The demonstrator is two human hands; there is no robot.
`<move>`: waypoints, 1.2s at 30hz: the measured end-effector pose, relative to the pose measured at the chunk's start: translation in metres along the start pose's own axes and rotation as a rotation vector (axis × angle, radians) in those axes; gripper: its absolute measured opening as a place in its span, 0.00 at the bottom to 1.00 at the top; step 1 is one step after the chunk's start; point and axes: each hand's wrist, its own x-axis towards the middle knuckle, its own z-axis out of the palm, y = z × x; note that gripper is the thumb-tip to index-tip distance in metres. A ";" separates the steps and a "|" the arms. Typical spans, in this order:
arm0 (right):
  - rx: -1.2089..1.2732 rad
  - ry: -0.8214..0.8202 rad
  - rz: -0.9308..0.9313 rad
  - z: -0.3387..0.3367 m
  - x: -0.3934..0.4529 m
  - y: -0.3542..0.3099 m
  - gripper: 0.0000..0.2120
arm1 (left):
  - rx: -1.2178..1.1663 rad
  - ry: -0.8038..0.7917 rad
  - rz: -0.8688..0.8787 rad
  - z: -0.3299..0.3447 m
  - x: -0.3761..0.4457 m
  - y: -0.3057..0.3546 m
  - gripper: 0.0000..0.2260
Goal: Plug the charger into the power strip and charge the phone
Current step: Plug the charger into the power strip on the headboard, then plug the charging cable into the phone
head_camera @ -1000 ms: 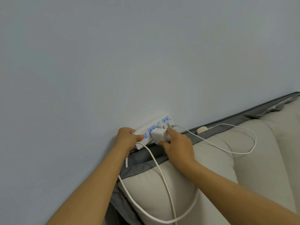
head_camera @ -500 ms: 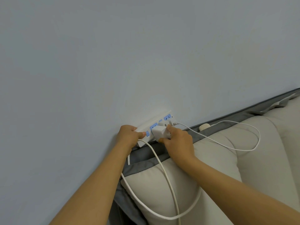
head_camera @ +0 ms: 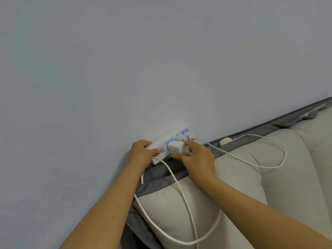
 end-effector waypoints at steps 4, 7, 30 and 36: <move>0.015 -0.032 0.026 -0.004 0.002 0.000 0.23 | -0.027 -0.008 -0.029 0.000 -0.005 0.005 0.20; 0.021 -0.068 0.053 -0.008 0.000 -0.002 0.25 | -0.041 0.029 -0.022 0.001 -0.009 0.012 0.26; 0.069 -0.108 -0.148 -0.143 -0.082 -0.027 0.07 | -0.496 -0.295 -0.406 0.032 -0.169 0.104 0.07; 0.035 -0.108 -0.309 -0.204 -0.130 -0.028 0.05 | -0.464 -0.531 -0.565 0.053 -0.224 0.117 0.23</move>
